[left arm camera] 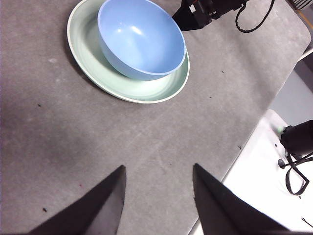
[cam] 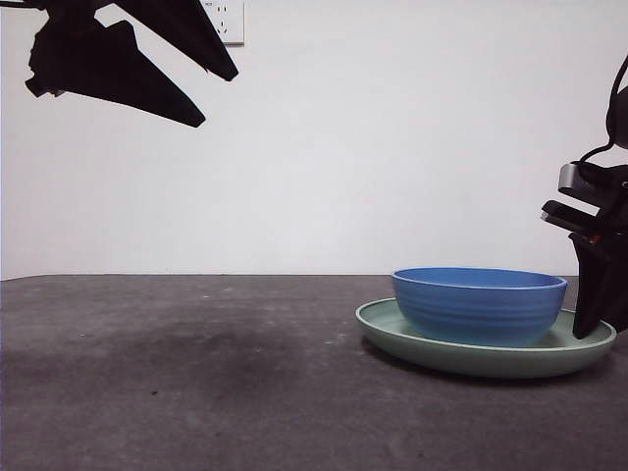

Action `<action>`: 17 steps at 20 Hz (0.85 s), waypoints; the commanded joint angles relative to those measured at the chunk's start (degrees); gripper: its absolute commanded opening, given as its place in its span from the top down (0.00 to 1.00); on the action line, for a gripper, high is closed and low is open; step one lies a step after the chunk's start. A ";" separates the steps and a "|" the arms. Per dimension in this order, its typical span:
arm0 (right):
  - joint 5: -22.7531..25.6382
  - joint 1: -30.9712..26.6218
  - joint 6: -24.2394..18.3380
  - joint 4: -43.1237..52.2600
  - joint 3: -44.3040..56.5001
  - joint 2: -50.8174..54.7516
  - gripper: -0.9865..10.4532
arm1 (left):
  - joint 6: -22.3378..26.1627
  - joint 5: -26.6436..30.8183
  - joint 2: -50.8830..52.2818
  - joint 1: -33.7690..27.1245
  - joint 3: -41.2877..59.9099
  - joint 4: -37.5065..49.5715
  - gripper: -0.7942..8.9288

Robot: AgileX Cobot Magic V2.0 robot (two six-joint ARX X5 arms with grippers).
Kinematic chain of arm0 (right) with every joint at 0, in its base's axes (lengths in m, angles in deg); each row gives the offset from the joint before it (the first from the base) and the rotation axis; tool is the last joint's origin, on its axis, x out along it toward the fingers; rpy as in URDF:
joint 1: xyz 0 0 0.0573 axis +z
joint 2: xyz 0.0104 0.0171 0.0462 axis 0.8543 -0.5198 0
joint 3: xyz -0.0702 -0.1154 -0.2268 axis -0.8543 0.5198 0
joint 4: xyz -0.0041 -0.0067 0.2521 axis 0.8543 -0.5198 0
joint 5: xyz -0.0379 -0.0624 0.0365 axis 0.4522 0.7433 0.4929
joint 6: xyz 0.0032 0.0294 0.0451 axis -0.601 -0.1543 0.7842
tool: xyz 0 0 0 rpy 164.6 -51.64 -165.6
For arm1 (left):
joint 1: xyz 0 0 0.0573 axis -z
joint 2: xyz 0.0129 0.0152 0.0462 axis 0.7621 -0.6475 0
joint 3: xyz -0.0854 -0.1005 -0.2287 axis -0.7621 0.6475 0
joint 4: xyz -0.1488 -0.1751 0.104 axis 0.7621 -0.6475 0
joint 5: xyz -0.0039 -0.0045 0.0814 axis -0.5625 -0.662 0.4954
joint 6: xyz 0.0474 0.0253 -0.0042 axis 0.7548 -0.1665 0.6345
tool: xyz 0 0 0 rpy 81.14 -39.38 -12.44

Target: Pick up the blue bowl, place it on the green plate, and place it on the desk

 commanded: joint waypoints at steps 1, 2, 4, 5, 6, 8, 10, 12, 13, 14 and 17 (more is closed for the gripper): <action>0.24 0.17 -0.37 0.46 -0.92 -0.68 0.90 | 0.81 -0.44 -0.31 0.50 -0.57 0.61 0.69; 0.22 0.17 -0.09 0.46 -0.94 -0.57 0.90 | 0.81 -0.42 -0.31 0.50 -0.57 0.61 0.69; -1.27 0.07 0.72 0.39 -0.94 -0.04 0.90 | 0.81 -0.44 -0.28 0.50 -0.57 0.42 0.69; -2.34 0.07 0.98 0.39 -0.94 0.66 0.90 | 0.83 -0.44 -0.28 0.50 -0.57 0.24 0.69; -2.62 0.09 1.36 0.46 -0.94 1.73 0.90 | 0.83 -0.44 -0.28 0.50 -0.57 0.20 0.69; -2.78 0.09 2.05 0.48 -0.98 4.13 0.90 | 0.83 -0.44 -0.28 0.50 -0.57 0.22 0.69; -3.93 0.09 2.86 0.42 -0.98 6.69 0.90 | 0.83 -0.44 -0.28 0.50 -0.57 0.26 0.69; -5.29 0.28 4.11 0.46 -0.98 8.83 0.90 | 0.83 -0.44 -0.28 0.50 -0.57 0.24 0.69; -5.79 0.68 4.72 0.61 -0.98 9.62 0.90 | 0.83 -0.42 -0.28 0.50 -0.57 0.26 0.69; -5.77 1.38 5.60 0.85 -1.01 10.43 0.90 | 0.83 -0.44 -0.28 0.50 -0.57 0.26 0.69; -5.70 4.02 7.34 0.87 -1.81 11.04 0.90 | 0.85 -0.42 -0.31 0.50 -0.57 0.35 0.69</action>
